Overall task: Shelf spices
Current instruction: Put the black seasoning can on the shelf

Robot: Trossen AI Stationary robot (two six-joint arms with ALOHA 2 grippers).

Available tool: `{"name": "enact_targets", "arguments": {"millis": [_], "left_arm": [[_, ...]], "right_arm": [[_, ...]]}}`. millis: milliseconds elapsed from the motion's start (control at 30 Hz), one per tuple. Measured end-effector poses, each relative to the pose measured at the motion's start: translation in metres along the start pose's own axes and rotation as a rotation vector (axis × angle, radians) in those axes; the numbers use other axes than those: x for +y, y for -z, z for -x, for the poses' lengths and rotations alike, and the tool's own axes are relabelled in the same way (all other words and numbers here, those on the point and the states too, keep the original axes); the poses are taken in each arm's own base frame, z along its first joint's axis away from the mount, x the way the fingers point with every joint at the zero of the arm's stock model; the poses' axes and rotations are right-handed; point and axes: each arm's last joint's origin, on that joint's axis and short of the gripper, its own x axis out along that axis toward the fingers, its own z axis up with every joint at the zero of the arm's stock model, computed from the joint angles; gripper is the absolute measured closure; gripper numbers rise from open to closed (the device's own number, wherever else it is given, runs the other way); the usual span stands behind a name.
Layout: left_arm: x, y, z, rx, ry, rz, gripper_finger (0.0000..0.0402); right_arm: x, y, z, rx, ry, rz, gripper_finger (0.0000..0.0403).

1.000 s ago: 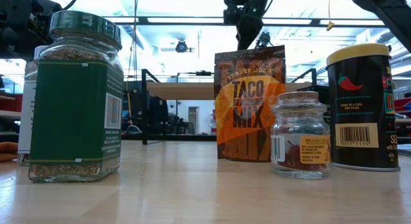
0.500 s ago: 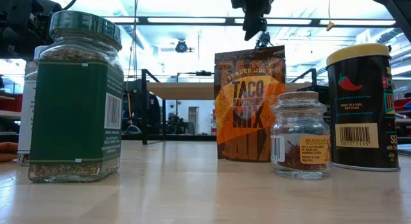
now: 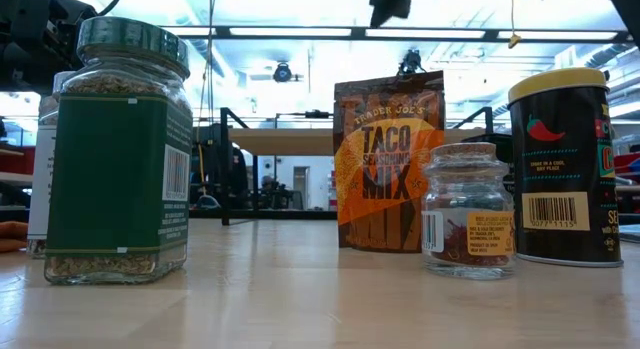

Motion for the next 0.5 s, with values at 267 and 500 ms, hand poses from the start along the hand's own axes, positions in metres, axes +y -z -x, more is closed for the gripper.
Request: {"name": "enact_targets", "arguments": {"millis": [267, 500], "left_arm": [[0.0, 0.0, 0.0, -0.001, 0.0, 0.001, 0.0193], [0.0, 0.0, 0.0, -0.001, 0.0, 0.0, 0.0193]], "right_arm": [[0.037, 0.007, -0.016, 0.057, 0.039, 0.058, 0.0207], [0.042, 0.035, -0.059, 0.265, 0.061, 0.013, 0.0219]]}}
